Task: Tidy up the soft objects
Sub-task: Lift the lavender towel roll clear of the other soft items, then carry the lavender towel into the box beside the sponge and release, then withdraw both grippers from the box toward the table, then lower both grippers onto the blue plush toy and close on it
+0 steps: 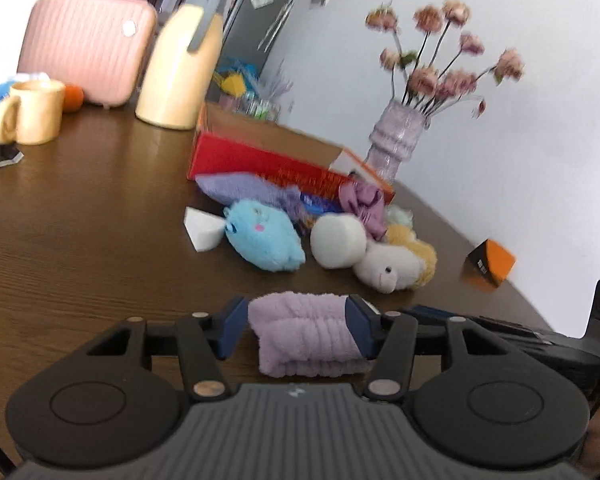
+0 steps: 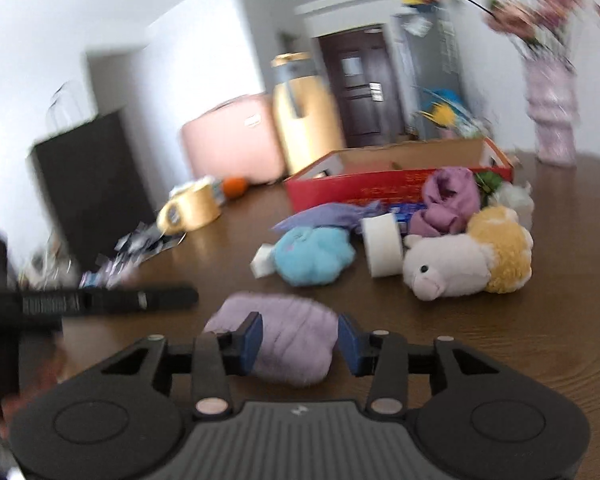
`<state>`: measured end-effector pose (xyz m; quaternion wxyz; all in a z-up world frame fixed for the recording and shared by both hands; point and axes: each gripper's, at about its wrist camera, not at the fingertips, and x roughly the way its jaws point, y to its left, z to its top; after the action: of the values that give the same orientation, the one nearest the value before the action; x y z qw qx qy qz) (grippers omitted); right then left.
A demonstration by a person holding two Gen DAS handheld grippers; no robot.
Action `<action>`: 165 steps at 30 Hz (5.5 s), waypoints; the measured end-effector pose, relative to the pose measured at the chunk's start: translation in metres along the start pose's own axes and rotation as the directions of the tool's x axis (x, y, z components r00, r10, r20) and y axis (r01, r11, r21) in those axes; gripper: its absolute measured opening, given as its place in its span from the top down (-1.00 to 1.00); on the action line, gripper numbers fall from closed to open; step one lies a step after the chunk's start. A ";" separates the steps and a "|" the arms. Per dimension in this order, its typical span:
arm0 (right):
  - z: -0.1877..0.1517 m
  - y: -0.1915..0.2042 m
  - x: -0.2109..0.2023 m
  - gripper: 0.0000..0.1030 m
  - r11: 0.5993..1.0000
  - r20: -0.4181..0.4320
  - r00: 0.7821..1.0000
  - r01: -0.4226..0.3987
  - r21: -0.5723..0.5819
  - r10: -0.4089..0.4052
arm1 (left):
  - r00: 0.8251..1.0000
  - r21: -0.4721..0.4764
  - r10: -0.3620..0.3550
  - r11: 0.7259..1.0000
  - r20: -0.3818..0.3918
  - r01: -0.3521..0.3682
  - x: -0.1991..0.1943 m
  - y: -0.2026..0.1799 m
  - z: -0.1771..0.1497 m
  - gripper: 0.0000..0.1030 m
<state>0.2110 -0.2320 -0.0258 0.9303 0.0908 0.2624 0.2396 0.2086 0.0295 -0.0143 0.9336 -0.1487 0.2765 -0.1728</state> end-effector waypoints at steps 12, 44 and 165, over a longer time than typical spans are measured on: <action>-0.013 -0.016 0.047 0.53 0.987 -0.065 0.998 -0.002 0.161 0.013 | 0.995 -0.070 -0.020 0.997 -0.098 0.013 0.038 0.019 -0.015 0.49; 0.293 -0.208 0.291 0.67 0.964 -0.210 0.944 0.231 -0.134 -0.255 | 0.963 -0.084 0.045 0.994 -0.265 -0.069 0.411 -0.021 0.263 0.70; 0.023 -0.011 0.060 0.13 0.996 -0.075 0.997 0.010 0.092 -0.004 | 0.997 0.040 0.041 0.998 -0.068 -0.038 0.055 0.020 0.029 -0.23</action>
<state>0.2725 -0.2129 -0.0367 0.9155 0.1240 0.3081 0.2272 0.2733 0.0304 -0.0247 0.9295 -0.1190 0.3078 -0.1645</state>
